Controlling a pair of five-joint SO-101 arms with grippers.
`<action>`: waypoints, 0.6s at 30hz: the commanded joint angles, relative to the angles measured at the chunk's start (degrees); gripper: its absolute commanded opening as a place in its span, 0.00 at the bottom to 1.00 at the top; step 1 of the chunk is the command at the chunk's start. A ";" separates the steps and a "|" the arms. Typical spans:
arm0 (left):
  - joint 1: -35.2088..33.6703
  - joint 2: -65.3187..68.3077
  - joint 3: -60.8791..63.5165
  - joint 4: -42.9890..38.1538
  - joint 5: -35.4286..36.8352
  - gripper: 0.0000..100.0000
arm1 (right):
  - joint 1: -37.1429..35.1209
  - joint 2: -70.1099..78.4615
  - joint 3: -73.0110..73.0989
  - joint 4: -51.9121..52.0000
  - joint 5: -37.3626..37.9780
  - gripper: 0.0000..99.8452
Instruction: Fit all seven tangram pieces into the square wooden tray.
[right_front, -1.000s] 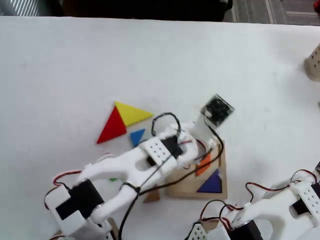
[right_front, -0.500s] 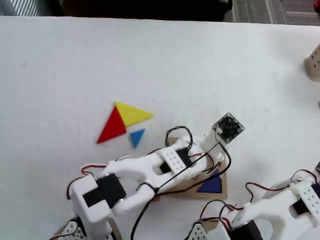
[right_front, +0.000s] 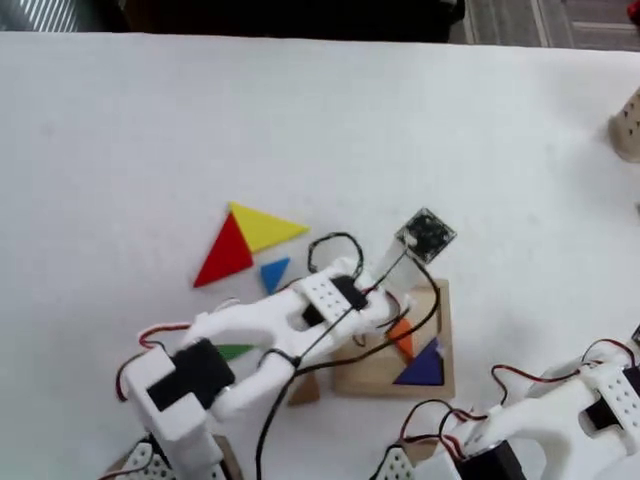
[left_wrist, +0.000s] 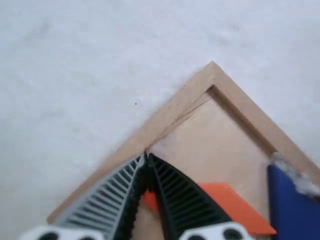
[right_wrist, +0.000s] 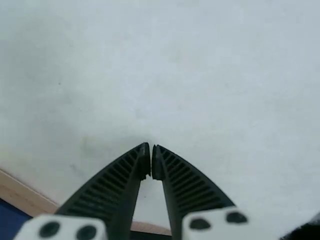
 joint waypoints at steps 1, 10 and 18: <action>-0.40 -5.67 0.97 0.53 -0.53 0.02 | -0.40 -1.36 -0.79 -0.84 0.53 0.02; 1.10 -16.57 6.86 0.53 -0.53 0.02 | -0.31 -1.36 -0.79 -0.84 0.53 0.02; 10.24 -20.35 13.63 -1.58 -0.53 0.03 | -0.48 -1.36 -0.79 -0.84 0.53 0.02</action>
